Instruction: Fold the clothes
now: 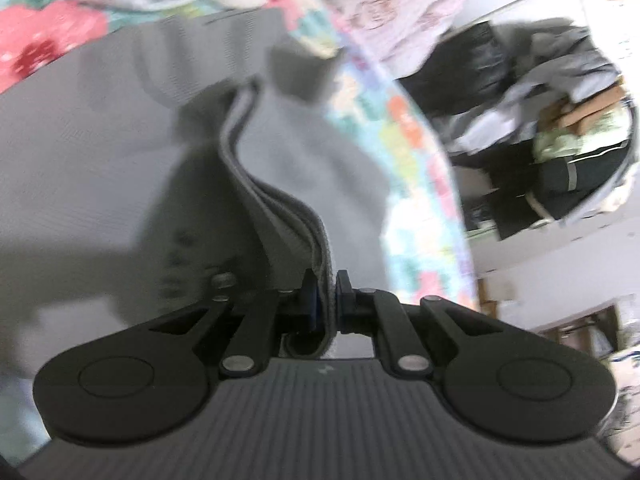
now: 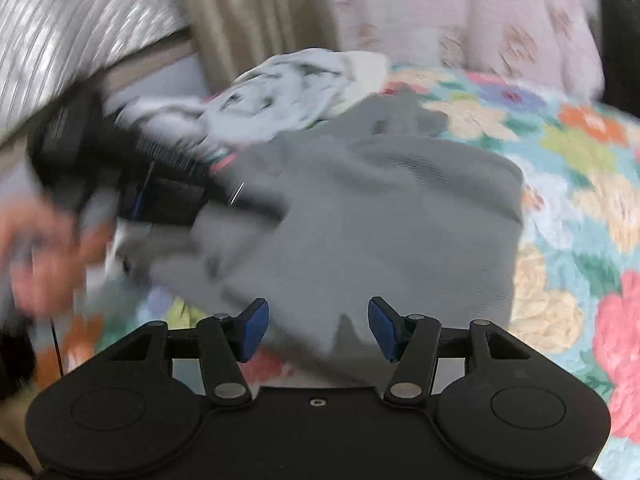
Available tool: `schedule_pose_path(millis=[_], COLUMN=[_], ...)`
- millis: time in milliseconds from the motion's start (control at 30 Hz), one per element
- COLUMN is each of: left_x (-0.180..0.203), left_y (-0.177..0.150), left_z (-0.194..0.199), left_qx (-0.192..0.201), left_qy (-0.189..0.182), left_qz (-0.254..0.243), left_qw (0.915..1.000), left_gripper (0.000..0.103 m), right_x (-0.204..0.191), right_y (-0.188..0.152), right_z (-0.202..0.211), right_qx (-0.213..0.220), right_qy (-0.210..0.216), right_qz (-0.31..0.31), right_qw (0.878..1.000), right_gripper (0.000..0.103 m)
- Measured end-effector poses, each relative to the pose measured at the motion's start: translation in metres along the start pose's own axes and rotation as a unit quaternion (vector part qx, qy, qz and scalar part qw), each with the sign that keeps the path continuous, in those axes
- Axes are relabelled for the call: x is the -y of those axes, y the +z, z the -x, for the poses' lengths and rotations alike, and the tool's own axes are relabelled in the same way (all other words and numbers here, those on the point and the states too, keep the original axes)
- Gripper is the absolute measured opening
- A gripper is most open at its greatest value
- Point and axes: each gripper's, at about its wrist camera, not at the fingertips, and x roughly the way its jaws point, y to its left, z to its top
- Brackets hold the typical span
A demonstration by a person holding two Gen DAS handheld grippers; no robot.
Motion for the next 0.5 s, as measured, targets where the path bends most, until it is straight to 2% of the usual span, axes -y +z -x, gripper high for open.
schedule_pose_path(millis=[100,167,233,300,333,400,433,467,500], left_x=[0.025,0.044,0.064,0.09,0.103,0.126,0.135,0.139,0.137], left_y=[0.005,0.007,0.009,0.012,0.013,0.011,0.011,0.009,0.006], left_z=[-0.003,-0.011,-0.019,-0.031,-0.039,-0.059,-0.07,-0.079,-0.082], left_qx=[-0.006,-0.013,-0.017,-0.019,-0.024,-0.047,-0.059,-0.06,-0.052], left_qy=[-0.025,-0.038,-0.056,-0.082,-0.098,-0.114,-0.115,-0.102,-0.087], left_qz=[-0.009,-0.023,-0.042,-0.075,-0.099,-0.135,-0.146,-0.147,-0.144], left_qw=[0.9996,0.9989,0.9974,0.9936,0.9899,0.9832,0.9808,0.982,0.9843], left_gripper=[0.008,0.008,0.008,0.008,0.008,0.009,0.017,0.036,0.045], right_x=[-0.026,-0.036,-0.031,-0.006,0.015,0.059,0.081,0.105,0.131], right_y=[-0.003,0.003,0.011,0.02,0.022,0.018,0.013,0.006,-0.003], right_z=[-0.004,-0.016,-0.026,-0.023,-0.013,0.011,0.022,0.03,0.036], right_qx=[0.02,0.035,0.055,0.077,0.092,0.119,0.124,0.115,0.096], right_qy=[-0.04,-0.094,-0.158,-0.188,-0.196,-0.219,-0.239,-0.264,-0.287], right_qz=[0.061,0.097,0.095,0.033,-0.018,-0.114,-0.153,-0.196,-0.239], right_qw=[0.997,0.99,0.981,0.979,0.976,0.962,0.951,0.937,0.923], right_gripper=[0.061,0.061,0.06,0.046,0.027,0.024,0.025,0.026,0.027])
